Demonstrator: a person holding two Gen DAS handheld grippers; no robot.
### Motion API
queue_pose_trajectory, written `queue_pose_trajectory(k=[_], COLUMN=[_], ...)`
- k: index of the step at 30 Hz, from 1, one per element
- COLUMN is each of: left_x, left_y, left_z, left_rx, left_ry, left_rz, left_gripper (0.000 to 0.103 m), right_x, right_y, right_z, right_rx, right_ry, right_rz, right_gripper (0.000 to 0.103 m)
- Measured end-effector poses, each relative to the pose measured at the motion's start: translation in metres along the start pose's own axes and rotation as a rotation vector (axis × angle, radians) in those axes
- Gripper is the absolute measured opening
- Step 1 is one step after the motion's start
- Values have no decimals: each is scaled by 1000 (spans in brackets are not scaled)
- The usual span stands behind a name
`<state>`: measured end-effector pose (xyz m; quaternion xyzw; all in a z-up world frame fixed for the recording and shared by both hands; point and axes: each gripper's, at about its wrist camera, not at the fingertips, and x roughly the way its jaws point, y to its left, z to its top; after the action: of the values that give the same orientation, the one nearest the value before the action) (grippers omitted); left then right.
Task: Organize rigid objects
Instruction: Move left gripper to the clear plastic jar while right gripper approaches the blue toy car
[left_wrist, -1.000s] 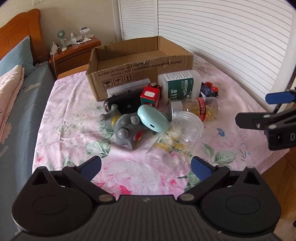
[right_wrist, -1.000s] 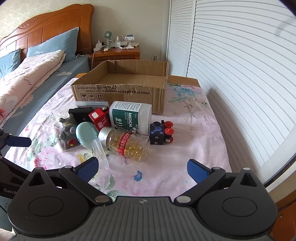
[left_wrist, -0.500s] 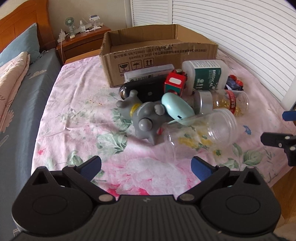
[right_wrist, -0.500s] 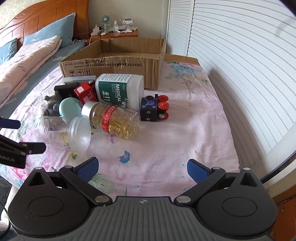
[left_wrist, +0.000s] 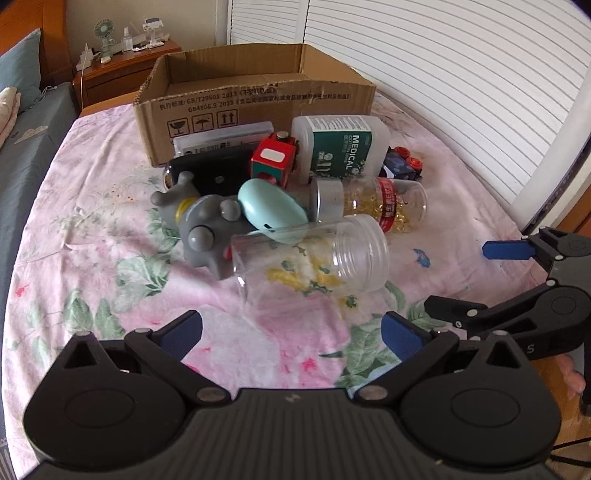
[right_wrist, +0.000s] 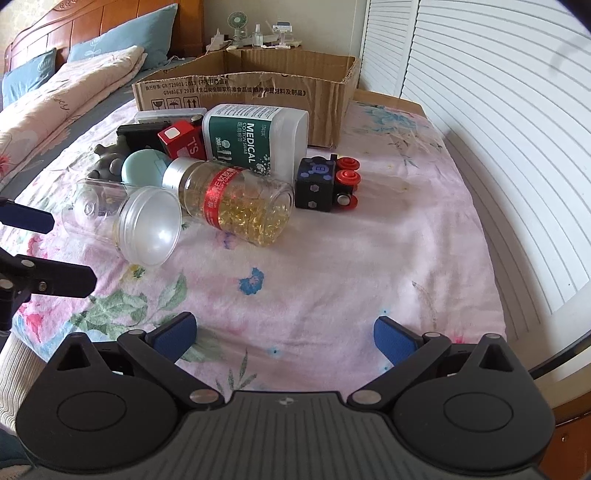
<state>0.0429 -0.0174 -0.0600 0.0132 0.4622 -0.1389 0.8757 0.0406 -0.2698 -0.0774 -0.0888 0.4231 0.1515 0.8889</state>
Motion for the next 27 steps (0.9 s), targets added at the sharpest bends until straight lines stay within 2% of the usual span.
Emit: queue_pose_trajectory(k=[6, 13, 15, 18, 25, 27], left_x=[12, 22, 21, 16, 11, 16], left_y=[-10, -13, -10, -2, -3, -3], left_z=[10, 20, 18, 13, -2, -3], left_rx=[-48, -70, -62, -49, 58, 48], left_ry=[14, -3, -1, 9, 7, 15], left_rz=[-37, 35, 55, 42, 95, 100], left_gripper=[102, 102, 102, 102, 102, 102], right_x=[-2, -2, -2, -3, -4, -4], right_y=[-2, -2, -2, -3, -3, -3], right_z=[-6, -10, -11, -12, -14, -15], right_rx=[-11, -14, -15, -17, -20, -19], right_ry=[-44, -73, -78, -80, -93, -97], right_rz=[10, 14, 15, 18, 20, 20], right_gripper=[103, 103, 103, 103, 103, 103])
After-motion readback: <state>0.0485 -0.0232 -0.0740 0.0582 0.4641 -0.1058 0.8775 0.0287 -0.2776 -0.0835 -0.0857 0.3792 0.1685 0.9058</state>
